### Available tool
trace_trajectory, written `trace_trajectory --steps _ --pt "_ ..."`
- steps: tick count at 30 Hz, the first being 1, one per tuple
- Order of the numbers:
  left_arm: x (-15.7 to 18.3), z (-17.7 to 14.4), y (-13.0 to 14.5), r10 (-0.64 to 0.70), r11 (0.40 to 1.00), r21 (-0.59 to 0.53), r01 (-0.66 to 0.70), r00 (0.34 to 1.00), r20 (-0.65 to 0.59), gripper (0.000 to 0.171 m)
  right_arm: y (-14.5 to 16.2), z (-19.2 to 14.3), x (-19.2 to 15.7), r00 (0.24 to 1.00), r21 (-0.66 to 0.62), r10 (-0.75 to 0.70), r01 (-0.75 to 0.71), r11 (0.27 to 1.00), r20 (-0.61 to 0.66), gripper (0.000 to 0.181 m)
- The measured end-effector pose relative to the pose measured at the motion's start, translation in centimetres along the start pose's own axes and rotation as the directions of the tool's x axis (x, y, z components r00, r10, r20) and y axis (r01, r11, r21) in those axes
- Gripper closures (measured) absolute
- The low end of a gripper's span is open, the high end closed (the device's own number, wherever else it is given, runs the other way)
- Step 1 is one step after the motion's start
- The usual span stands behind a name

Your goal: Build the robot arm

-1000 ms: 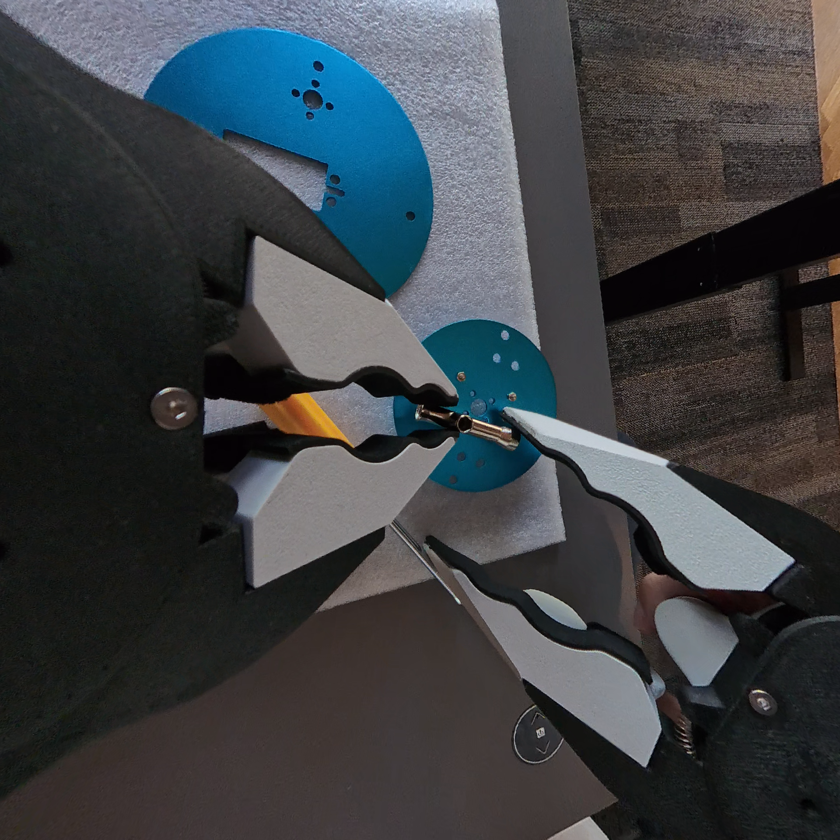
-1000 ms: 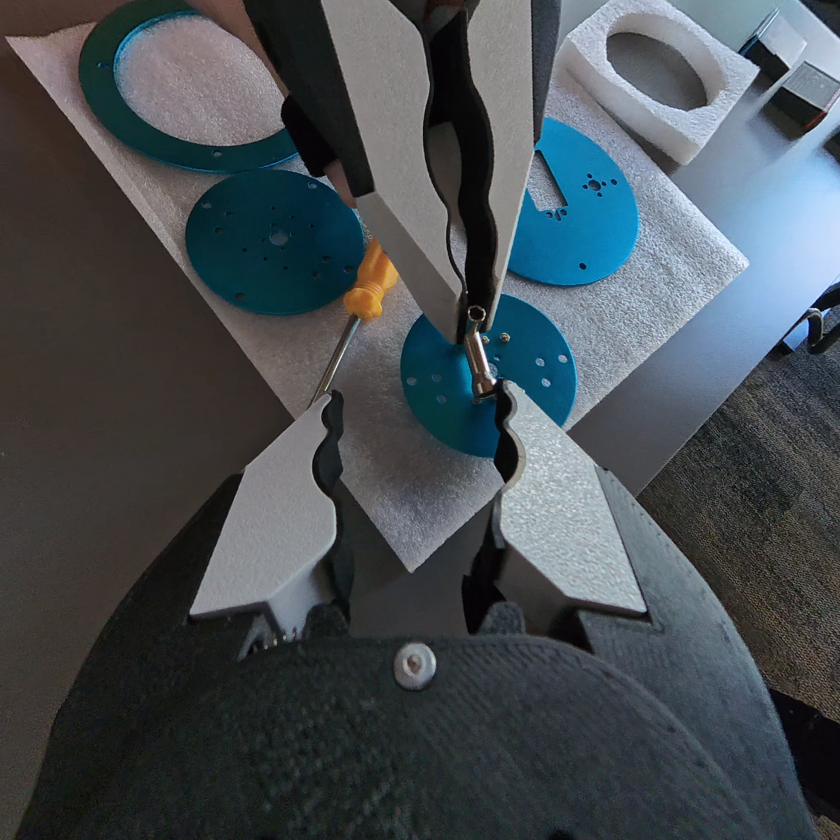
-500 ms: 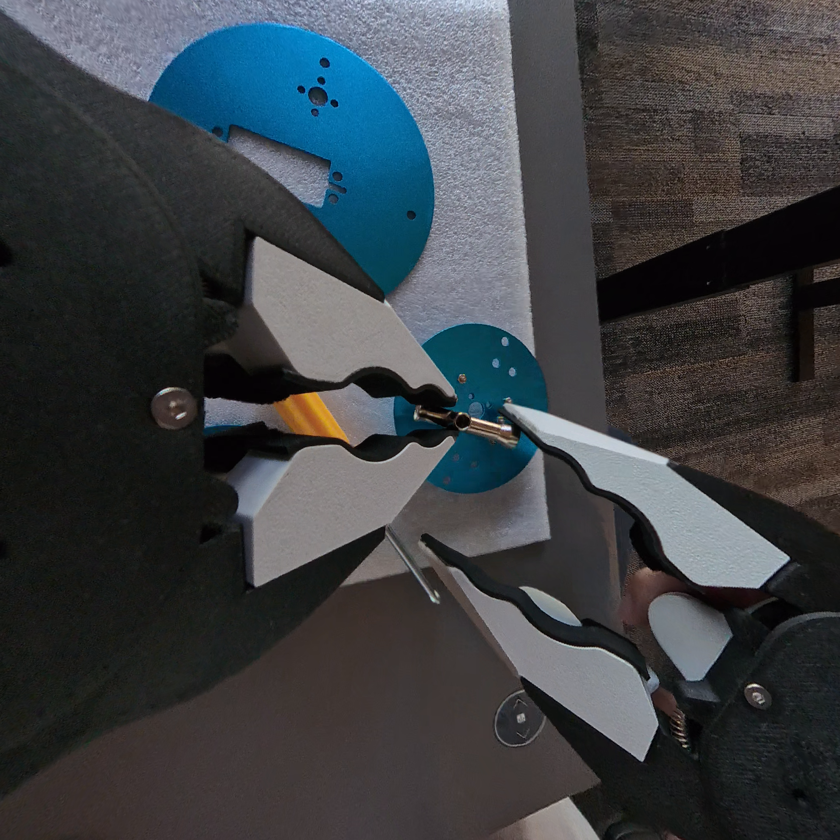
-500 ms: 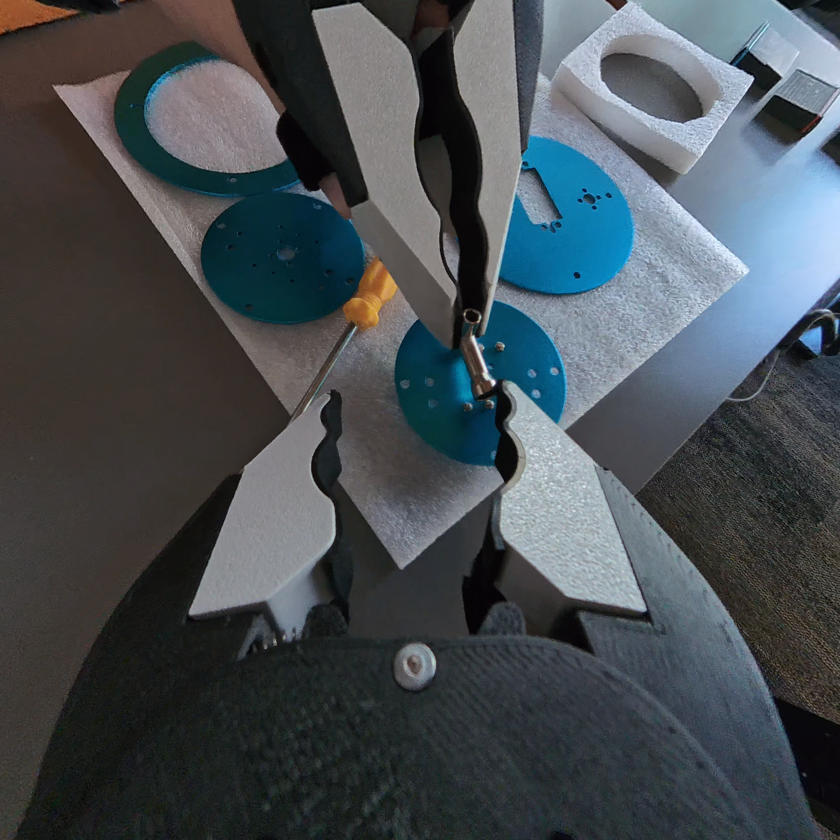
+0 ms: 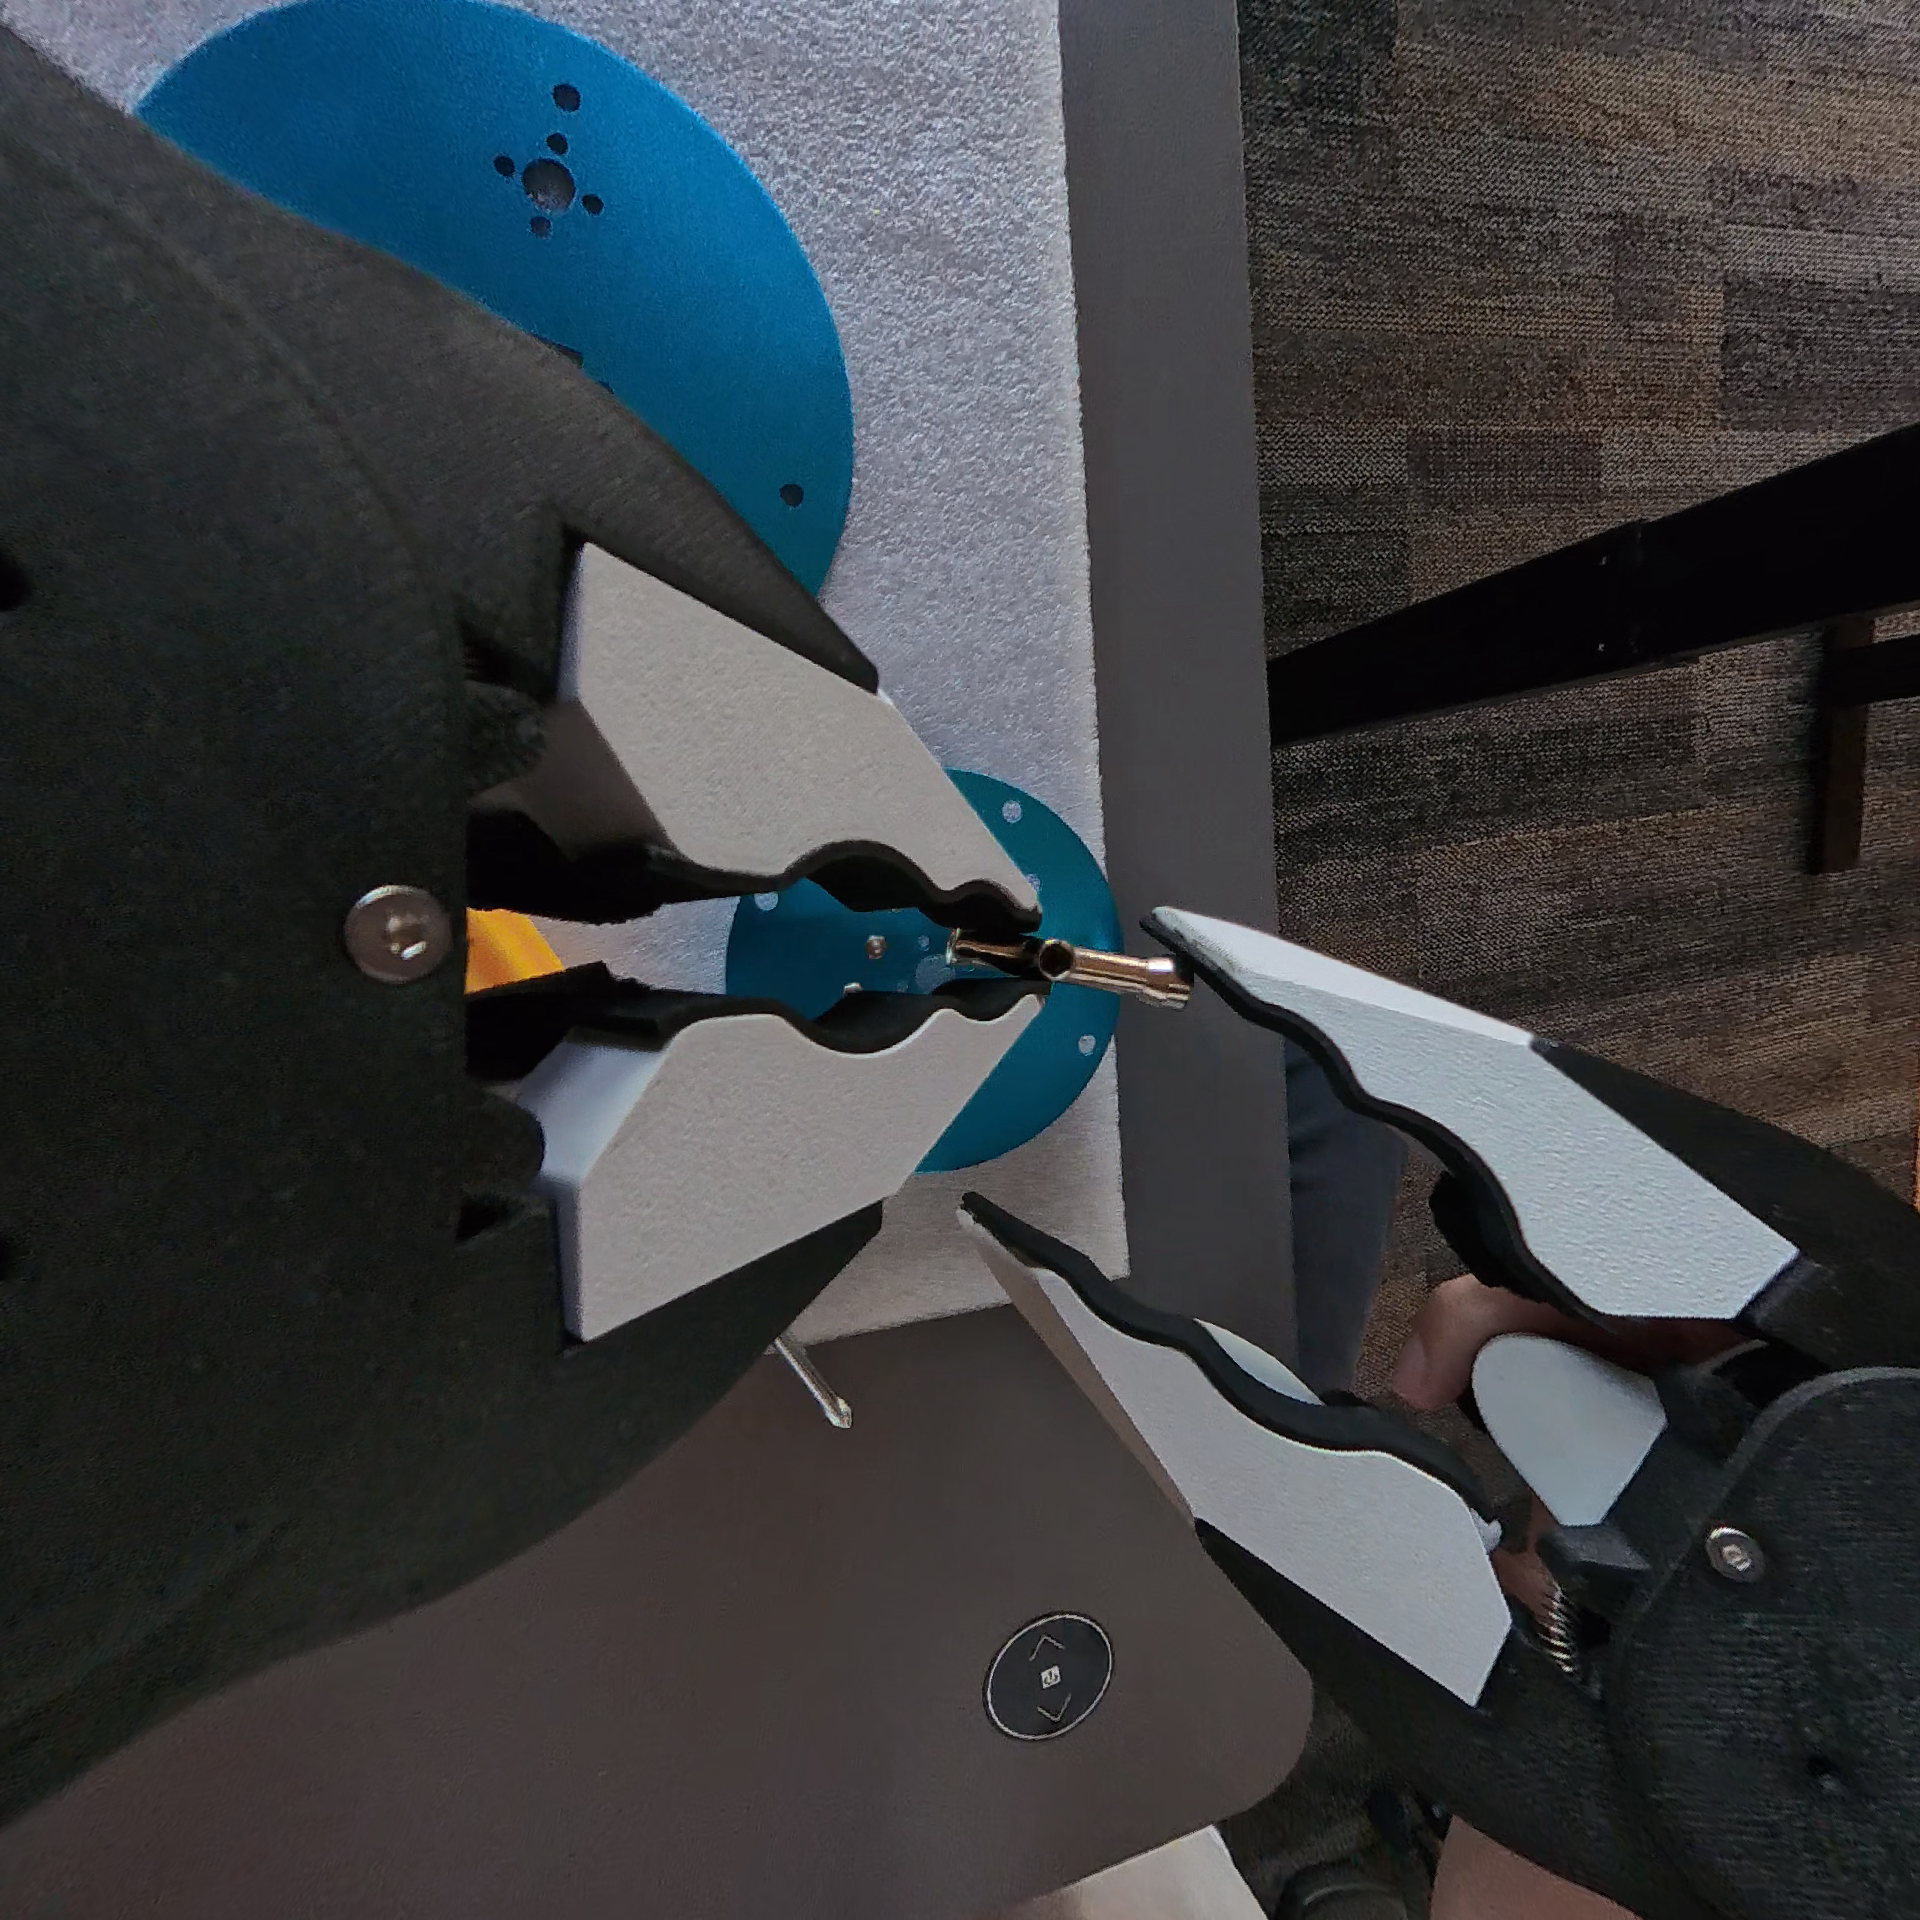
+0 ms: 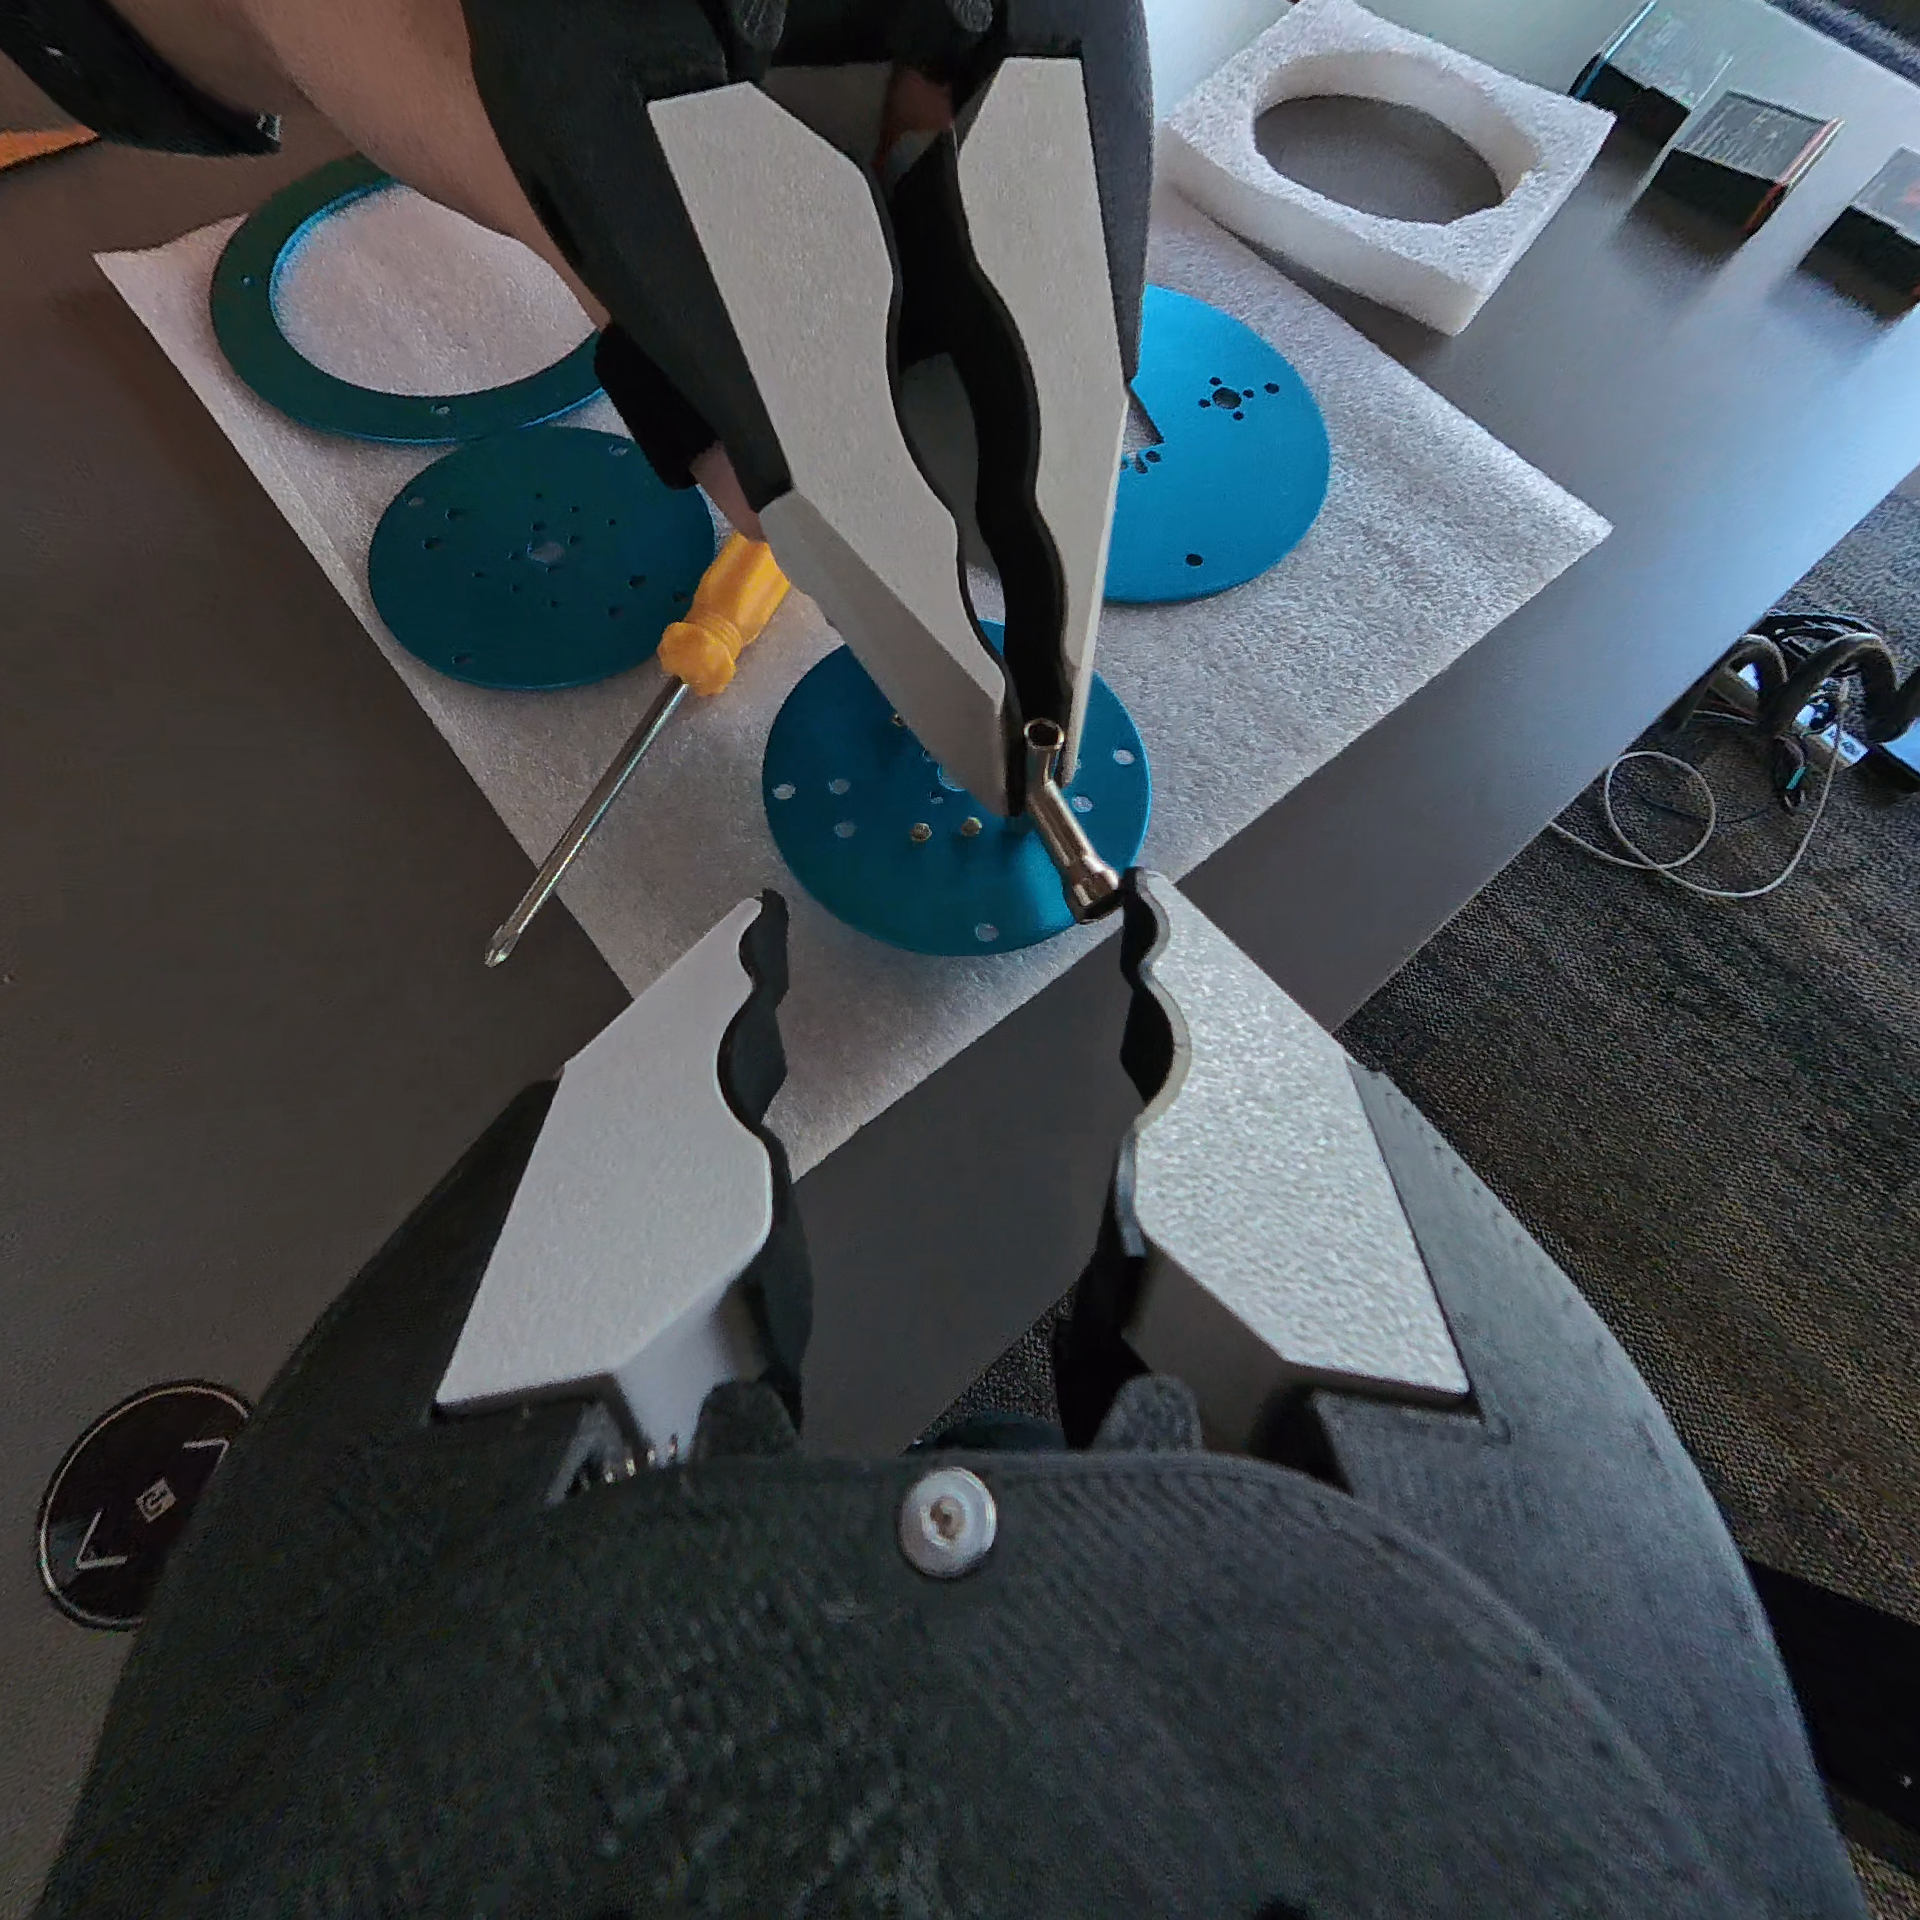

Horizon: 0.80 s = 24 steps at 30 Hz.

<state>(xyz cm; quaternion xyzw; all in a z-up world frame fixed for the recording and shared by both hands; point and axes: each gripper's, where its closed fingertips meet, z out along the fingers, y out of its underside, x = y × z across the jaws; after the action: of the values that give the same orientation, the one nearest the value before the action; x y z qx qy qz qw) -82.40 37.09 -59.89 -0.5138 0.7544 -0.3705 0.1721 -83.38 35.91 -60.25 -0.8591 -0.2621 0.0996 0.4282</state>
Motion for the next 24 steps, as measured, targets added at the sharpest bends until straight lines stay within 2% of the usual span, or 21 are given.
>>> trace_trajectory --steps 5,10,13,18,21,24 --pt "-0.05 0.18 0.14 0.003 1.0 -0.01 -0.003 1.0 0.005 0.165 0.36 0.26 0.11 1.0 -0.017 -0.016 0.016 1.0 -0.011 0.116" --pt "-0.05 0.29 0.21 0.072 0.996 -0.045 -0.07 0.997 0.035 0.165 0.73 0.6 0.15 0.999 -0.037 -0.042 0.041 0.998 -0.021 0.111" --pt "-0.02 0.27 0.25 0.015 0.999 -0.051 -0.014 1.0 0.009 0.165 0.81 0.74 0.42 0.994 -0.056 -0.1 0.097 0.994 -0.037 0.112" --pt "0.05 0.17 0.44 -0.072 0.997 -0.018 0.071 0.997 -0.042 0.165 0.22 0.71 0.47 0.996 -0.047 -0.09 0.089 0.995 -0.006 0.114" --pt "0.05 0.17 0.47 -0.033 0.999 -0.008 0.033 0.999 -0.032 0.165 0.22 0.72 0.36 0.995 -0.051 -0.1 0.099 0.994 -0.023 0.113" --pt "0.04 0.24 0.44 0.049 0.997 -0.053 -0.049 0.999 0.005 0.165 0.7 0.63 0.2 0.992 -0.067 -0.11 0.106 0.992 -0.059 0.113"
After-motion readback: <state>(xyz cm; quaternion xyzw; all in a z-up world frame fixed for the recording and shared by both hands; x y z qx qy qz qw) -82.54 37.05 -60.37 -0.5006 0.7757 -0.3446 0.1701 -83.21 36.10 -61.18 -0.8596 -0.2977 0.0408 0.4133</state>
